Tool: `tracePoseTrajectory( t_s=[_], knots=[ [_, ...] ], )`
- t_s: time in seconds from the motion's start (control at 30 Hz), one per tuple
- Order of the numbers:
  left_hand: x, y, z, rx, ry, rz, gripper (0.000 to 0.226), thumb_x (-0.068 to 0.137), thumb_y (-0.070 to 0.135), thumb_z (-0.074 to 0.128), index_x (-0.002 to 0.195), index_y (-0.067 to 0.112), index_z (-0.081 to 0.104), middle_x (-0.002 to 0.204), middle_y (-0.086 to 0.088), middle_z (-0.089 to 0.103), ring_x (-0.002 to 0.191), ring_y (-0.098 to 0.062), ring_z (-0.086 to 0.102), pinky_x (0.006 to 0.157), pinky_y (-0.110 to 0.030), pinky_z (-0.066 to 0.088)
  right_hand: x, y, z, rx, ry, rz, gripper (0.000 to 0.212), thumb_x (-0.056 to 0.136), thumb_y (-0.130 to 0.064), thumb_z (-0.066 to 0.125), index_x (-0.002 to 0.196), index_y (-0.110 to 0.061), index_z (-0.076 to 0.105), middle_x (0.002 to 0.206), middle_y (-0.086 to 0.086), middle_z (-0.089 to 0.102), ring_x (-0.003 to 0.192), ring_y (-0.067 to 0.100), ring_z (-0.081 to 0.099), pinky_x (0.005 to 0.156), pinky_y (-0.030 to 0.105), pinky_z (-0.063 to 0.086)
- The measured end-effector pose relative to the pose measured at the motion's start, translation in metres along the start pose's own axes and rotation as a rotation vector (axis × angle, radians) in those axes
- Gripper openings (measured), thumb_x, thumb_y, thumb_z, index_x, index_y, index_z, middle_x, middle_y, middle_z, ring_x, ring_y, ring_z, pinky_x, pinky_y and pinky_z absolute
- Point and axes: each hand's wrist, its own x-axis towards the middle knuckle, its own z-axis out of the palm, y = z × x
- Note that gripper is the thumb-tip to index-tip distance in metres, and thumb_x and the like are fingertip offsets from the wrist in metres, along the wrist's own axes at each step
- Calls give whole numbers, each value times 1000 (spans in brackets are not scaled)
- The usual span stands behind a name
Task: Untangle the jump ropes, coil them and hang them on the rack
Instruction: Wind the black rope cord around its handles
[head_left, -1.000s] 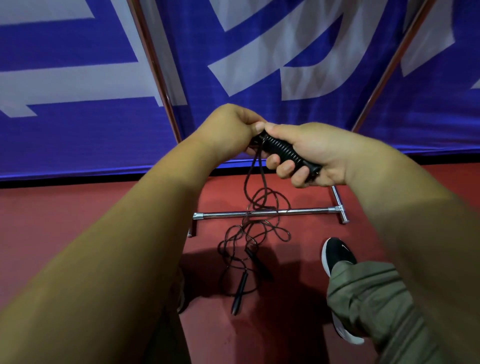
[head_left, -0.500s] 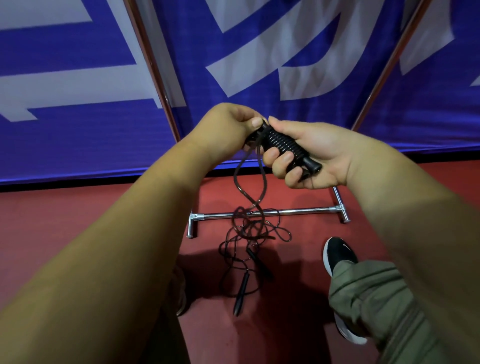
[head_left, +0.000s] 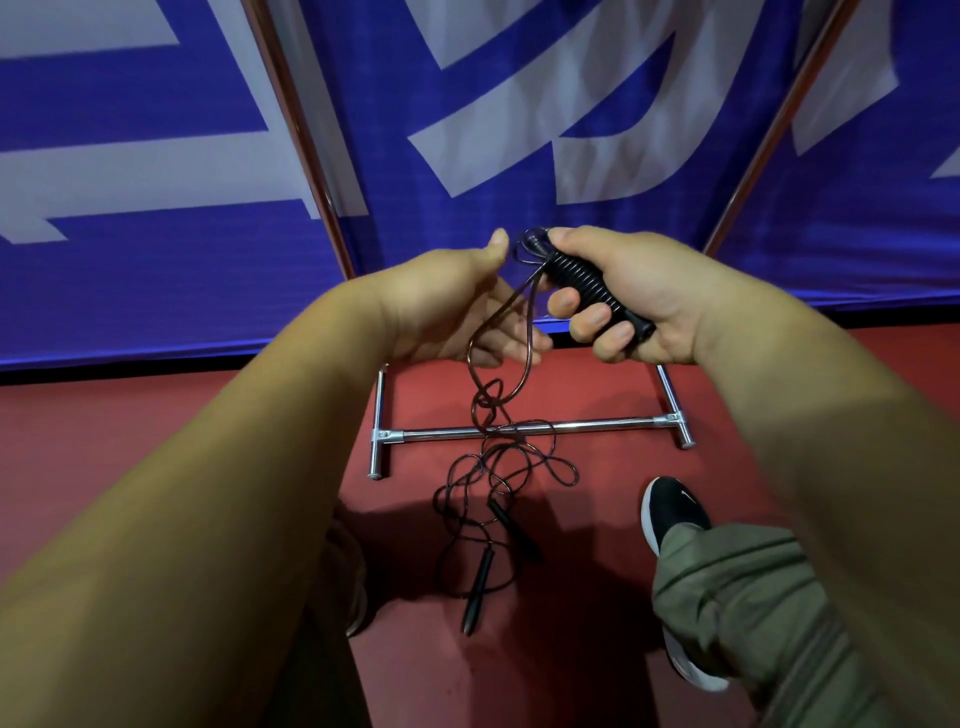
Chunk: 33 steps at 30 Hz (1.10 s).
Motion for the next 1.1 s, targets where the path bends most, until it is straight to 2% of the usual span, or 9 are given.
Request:
tracePoseTrajectory(
  t_s=[0.13,0.27,0.33,0.4,0.5,0.77,0.87,1.0,1.1],
  knots=[
    [-6,2,1,-59,-39,93,54,114,47,29,107,8,67,71,-5,56,74,-24,61,91,-42,55,4,0,-4,-10,40,-30,41,102,-57,58,113,-17,66,76,-3,54,50,6,36,36,17,25],
    [-8,5,4,-292,-32,150,30,111,38,46,93,19,61,73,4,49,68,-14,61,94,-45,63,4,-1,-2,42,81,-69,40,102,-59,58,117,-22,64,74,-4,54,50,7,35,38,17,23],
    [-8,5,6,-299,-65,237,28,112,35,46,94,20,60,77,4,53,58,-9,56,75,-36,65,4,-2,-2,71,62,-84,42,102,-60,57,116,-22,65,73,-4,52,49,7,34,36,17,22],
    [-7,2,6,-193,-87,356,24,113,28,43,102,16,61,79,1,55,51,-7,40,58,-27,49,2,-5,-4,80,19,-93,44,101,-62,55,108,-20,68,73,-5,50,49,6,32,35,17,22],
    [-5,-2,-2,58,-71,427,23,113,21,44,119,11,64,79,-3,56,59,-15,29,58,-27,34,-1,-7,-7,23,-17,-108,53,98,-67,58,98,-15,68,74,-5,51,50,5,32,35,17,22],
    [-12,1,-7,581,142,340,23,110,32,56,105,30,78,88,8,76,72,-10,53,70,-23,47,-5,-2,-1,-50,26,-105,35,98,-51,67,102,-17,58,75,2,57,50,9,35,38,18,21],
    [-7,0,-5,597,251,363,19,104,29,66,90,33,79,84,7,78,74,-5,64,78,-32,57,-7,-1,-1,-70,15,-75,39,97,-53,67,101,-15,59,74,3,58,49,9,35,37,17,21],
    [-1,-2,-6,564,317,428,16,95,26,79,86,40,80,83,8,79,74,1,67,78,-22,54,-10,0,1,-88,-130,41,40,99,-57,61,99,-17,62,72,1,54,44,4,31,36,14,18],
    [-3,-3,-10,609,287,445,19,93,21,78,80,34,81,79,0,76,74,-10,62,84,-42,57,-11,4,6,-84,-245,120,40,100,-57,58,98,-17,63,74,2,54,42,2,30,37,13,17]
  ],
)
